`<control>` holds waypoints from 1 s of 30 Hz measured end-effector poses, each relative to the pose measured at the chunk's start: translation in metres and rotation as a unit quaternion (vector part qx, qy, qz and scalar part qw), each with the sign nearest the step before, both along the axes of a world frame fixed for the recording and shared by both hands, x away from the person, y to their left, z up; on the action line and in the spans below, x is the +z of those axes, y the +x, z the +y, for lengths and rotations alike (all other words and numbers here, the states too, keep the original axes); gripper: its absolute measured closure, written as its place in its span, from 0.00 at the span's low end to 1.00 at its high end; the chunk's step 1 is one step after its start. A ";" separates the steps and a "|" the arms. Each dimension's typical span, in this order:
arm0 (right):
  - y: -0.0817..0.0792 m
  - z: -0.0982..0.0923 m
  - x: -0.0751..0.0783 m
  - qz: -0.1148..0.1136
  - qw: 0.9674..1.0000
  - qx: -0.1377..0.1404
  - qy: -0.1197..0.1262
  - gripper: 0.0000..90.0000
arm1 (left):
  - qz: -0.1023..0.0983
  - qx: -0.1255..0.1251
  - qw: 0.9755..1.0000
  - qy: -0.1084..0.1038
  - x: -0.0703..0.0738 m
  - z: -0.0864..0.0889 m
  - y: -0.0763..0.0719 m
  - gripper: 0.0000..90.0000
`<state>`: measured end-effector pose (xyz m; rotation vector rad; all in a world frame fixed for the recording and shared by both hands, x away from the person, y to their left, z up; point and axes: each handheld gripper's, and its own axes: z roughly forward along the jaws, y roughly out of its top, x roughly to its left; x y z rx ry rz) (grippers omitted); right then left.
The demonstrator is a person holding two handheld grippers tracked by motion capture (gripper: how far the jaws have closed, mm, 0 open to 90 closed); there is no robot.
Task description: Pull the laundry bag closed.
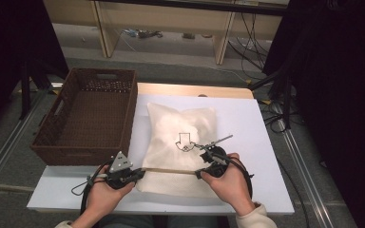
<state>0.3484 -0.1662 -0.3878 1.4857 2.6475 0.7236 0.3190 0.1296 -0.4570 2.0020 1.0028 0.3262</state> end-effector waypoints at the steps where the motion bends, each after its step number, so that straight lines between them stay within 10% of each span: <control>1: 0.000 -0.002 0.000 0.001 1.000 -0.008 -0.002 0.99 | -0.002 -0.002 1.000 0.007 0.000 0.001 0.000 0.94; 30: 0.001 -0.020 -0.002 0.004 1.000 -0.019 -0.004 0.99 | -0.004 0.002 1.000 0.003 -0.001 0.001 0.001 0.94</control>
